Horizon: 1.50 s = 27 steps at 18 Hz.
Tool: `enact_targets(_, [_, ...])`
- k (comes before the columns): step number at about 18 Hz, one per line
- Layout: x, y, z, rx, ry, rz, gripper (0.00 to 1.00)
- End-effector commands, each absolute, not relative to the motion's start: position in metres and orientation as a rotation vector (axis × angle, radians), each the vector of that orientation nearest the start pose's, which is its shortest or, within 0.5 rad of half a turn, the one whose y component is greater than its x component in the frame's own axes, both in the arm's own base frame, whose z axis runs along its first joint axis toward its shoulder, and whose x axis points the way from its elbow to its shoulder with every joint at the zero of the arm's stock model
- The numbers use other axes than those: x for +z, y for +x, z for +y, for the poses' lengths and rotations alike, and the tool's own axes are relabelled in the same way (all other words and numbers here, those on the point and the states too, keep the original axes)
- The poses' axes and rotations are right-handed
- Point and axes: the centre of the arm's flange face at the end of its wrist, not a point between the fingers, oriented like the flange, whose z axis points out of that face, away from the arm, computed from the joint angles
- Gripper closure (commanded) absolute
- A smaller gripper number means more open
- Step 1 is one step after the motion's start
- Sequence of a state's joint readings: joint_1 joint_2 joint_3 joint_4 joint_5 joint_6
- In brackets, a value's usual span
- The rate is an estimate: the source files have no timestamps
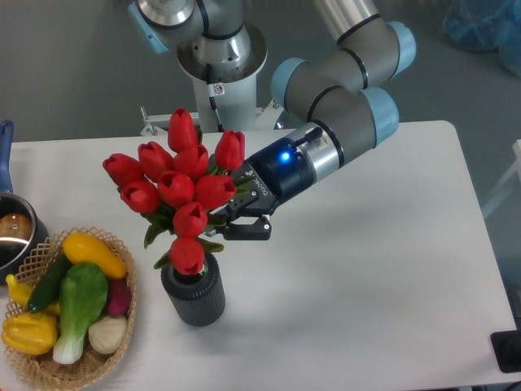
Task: Insert the flowers into the vase
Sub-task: 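Lower the tulip stems into the black vase opening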
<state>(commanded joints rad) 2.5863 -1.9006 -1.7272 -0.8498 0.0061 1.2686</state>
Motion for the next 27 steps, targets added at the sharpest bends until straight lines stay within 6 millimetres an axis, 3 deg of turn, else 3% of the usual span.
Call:
enact_targets(20, [0.383,-0.363,0.510,-0.506,-1.555,0.388,0.89])
enact_targets(27, [0.364,-0.362,0.515,-0.531,-1.565,0.375,0.89])
